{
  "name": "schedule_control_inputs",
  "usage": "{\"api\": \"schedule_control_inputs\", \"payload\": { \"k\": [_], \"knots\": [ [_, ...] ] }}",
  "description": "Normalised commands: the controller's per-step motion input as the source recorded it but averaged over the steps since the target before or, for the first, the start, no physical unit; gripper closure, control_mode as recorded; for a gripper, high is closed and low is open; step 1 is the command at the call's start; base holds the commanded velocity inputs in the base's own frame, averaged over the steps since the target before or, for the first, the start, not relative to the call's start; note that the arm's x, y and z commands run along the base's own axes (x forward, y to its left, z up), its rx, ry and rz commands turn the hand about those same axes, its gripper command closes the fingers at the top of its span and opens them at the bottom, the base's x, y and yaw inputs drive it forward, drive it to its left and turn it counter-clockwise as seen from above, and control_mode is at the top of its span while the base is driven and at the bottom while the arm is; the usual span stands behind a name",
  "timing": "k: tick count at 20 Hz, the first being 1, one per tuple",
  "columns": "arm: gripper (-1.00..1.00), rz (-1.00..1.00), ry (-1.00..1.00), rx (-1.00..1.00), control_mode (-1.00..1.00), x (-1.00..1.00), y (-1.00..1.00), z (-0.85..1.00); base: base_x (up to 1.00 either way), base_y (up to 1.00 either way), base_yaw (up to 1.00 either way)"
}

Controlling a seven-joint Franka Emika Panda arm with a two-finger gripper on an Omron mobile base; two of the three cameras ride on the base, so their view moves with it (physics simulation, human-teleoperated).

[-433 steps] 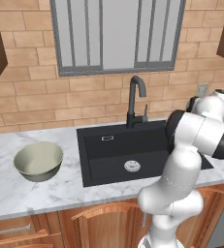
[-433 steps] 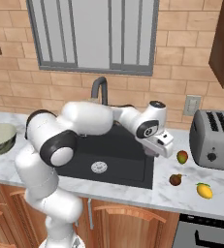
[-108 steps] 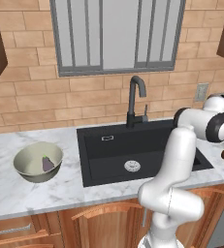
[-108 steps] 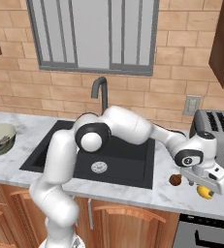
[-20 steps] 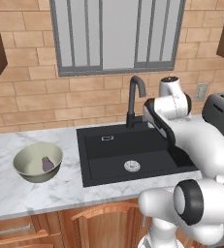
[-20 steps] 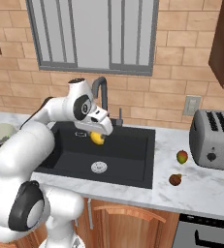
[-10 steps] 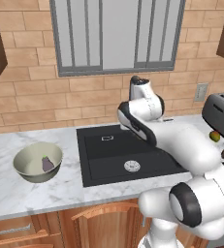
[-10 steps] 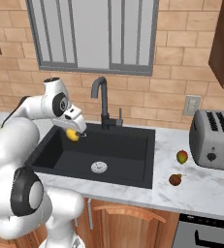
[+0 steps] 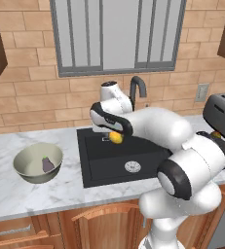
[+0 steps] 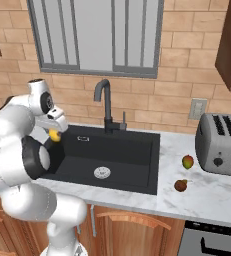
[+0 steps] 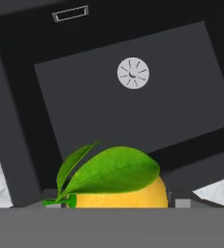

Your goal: There is a mixed pile of frozen fruits and vegetables on the counter. Locate all the frozen vegetables and place the items in a bowl on the counter. Take all the frozen fruits and defrost them in a running sink.

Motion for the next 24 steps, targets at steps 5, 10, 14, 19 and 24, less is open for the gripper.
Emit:
{"api": "schedule_control_inputs", "payload": {
  "k": [5, 10, 14, 19, 24],
  "knots": [
    [1.00, 0.07, 0.12, 0.02, -1.00, 0.47, 1.00, -0.05, 0.00, 0.00, 0.00],
    [1.00, 0.06, 0.10, 0.00, -1.00, 0.39, 1.00, -0.01, 0.00, 0.00, 0.00],
    [1.00, 0.05, 0.05, 0.00, -1.00, 0.21, 1.00, 0.00, 0.00, 0.00, 0.00],
    [1.00, 0.04, 0.00, 0.00, -1.00, 0.02, 1.00, 0.00, 0.00, 0.00, 0.00],
    [1.00, 0.03, 0.00, 0.00, -1.00, 0.00, 0.94, 0.01, 0.00, 0.00, 0.00]
  ]
}}
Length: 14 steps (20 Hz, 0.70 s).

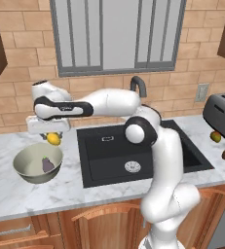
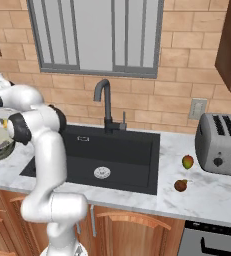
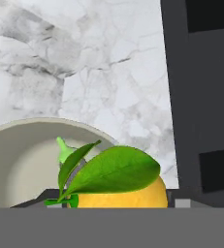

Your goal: There is a mixed pile of frozen fruits and vegetables on the counter. Locate all the frozen vegetables and place the items in a bowl on the counter. Take all the frozen fruits and defrost them in a running sink.

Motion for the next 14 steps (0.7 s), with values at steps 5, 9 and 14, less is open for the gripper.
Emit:
{"api": "schedule_control_inputs", "payload": {
  "k": [5, 9, 14],
  "knots": [
    [1.00, 0.02, 0.00, 0.00, -1.00, 0.00, 0.82, 0.00, 0.00, 0.00, 0.00],
    [1.00, -0.03, 0.01, 0.02, -1.00, 0.01, 0.13, -0.48, 0.00, 0.00, 0.00],
    [1.00, -0.09, 0.00, 0.01, -1.00, -0.26, -0.15, -0.80, 0.00, 0.00, 0.00]
  ]
}}
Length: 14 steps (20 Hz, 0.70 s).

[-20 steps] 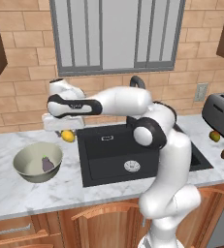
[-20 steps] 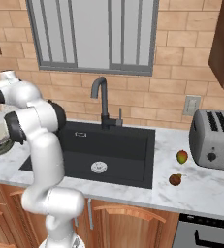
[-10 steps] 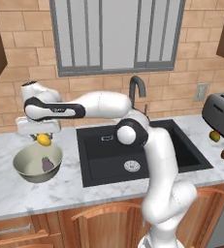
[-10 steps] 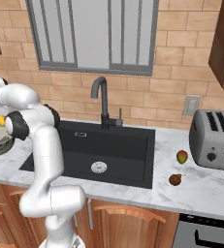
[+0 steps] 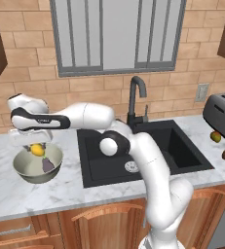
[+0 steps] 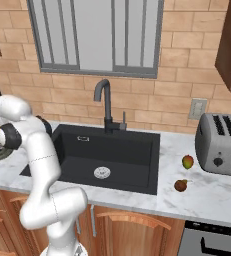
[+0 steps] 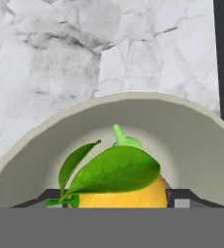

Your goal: There is a mixed pile of frozen fruits and vegetables on the counter. Locate all the frozen vegetables and place the items in a bowl on the counter. Take all the frozen fruits and defrost them in a running sink.

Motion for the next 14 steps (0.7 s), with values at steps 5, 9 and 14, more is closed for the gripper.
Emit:
{"api": "schedule_control_inputs", "payload": {
  "k": [5, 9, 14],
  "knots": [
    [1.00, -0.11, -0.03, 0.06, -1.00, -0.20, -0.05, -0.45, 0.00, 0.00, 0.00],
    [1.00, -0.05, -0.05, 0.06, -1.00, -0.20, 0.19, -0.37, 0.00, 0.00, 0.00],
    [-1.00, -0.01, -0.05, 0.05, -1.00, -0.14, 0.26, -0.29, 0.00, 0.00, 0.00]
  ]
}}
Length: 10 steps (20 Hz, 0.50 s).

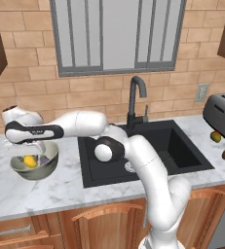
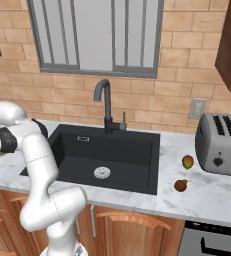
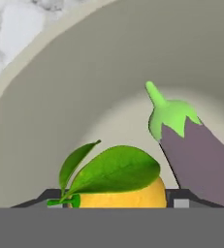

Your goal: There is a mixed pile of frozen fruits and vegetables on the counter. Locate all the frozen vegetables and place the items in a bowl on the counter. Take all the frozen fruits and defrost them in a running sink.

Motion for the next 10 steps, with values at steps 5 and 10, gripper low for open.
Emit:
{"api": "schedule_control_inputs", "payload": {
  "k": [5, 10],
  "knots": [
    [-1.00, 0.00, 0.00, 0.00, -1.00, 0.00, 0.00, 0.00, 0.00, 0.00, 0.00],
    [-1.00, 0.00, -0.02, 0.00, -1.00, -0.22, -0.03, 0.20, 0.00, 0.00, 0.00]
  ]
}}
